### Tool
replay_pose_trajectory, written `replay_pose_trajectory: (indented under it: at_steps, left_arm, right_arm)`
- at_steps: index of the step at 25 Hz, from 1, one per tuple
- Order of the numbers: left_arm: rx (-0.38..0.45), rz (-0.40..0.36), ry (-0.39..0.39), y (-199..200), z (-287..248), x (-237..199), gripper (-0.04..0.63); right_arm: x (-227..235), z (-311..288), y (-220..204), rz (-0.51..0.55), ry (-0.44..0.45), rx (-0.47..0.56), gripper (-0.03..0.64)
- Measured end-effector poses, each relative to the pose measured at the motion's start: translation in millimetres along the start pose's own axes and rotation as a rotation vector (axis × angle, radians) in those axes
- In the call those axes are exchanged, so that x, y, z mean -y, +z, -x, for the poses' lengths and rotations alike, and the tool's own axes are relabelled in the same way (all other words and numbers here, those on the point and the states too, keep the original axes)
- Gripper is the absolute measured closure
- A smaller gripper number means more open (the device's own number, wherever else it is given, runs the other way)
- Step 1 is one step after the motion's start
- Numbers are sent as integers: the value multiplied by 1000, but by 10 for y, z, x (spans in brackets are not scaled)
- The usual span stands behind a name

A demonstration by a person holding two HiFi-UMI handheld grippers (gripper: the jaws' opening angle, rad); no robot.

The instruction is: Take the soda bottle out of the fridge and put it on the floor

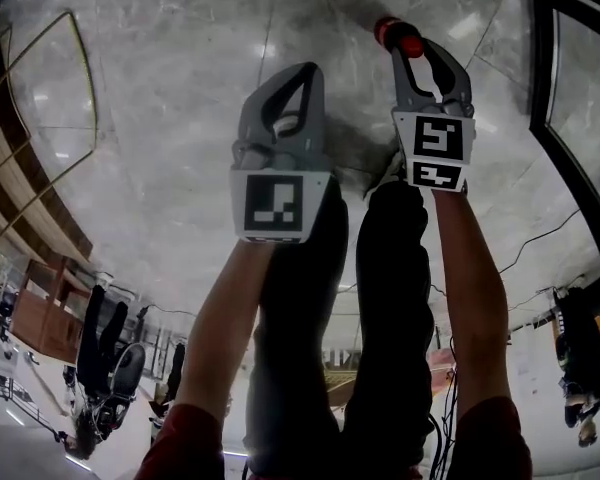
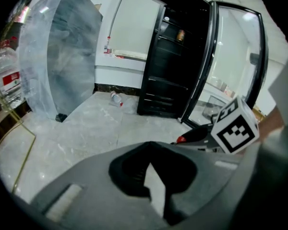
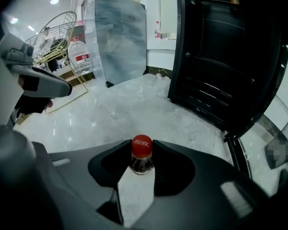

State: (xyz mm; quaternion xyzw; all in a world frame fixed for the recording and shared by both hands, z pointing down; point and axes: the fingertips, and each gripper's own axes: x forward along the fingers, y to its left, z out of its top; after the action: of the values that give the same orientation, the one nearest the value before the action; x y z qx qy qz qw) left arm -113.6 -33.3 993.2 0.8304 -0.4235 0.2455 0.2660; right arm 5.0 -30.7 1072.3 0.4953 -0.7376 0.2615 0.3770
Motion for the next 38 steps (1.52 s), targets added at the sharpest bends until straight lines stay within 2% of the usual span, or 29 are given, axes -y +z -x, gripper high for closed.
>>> replay_pose_trajectory:
  at_steps: [7, 11, 14, 17, 22, 27, 30, 38]
  left_arm:
    - [-23, 10, 9, -49, -26, -37, 595]
    - [-29, -26, 6, -23, -36, -28, 595]
    - [-31, -29, 6, 4, -17, -11, 595]
    - [-32, -38, 5, 41, 16, 22, 595]
    - [-32, -47, 7, 169, 124, 91, 595]
    - [-43, -78, -11, 343, 345, 264, 595]
    - [-47, -85, -17, 495, 506, 404, 595]
    - [-38, -110, -46, 1166, 1030, 792, 595]
  right_arm:
    - [-85, 42, -188, 66, 4, -34, 483]
    - [-70, 50, -207, 44, -6, -55, 482]
    - [-86, 35, -205, 27, -3, -74, 480]
    - [-73, 70, -182, -4, -8, -74, 446]
    - [-73, 236, -157, -24, -4, -87, 445]
    - [-163, 561, -94, -47, 31, -107, 445]
    - [-313, 826, -47, -22, 80, -120, 445]
    - [-542, 1626, 210, 10, 163, -142, 445]
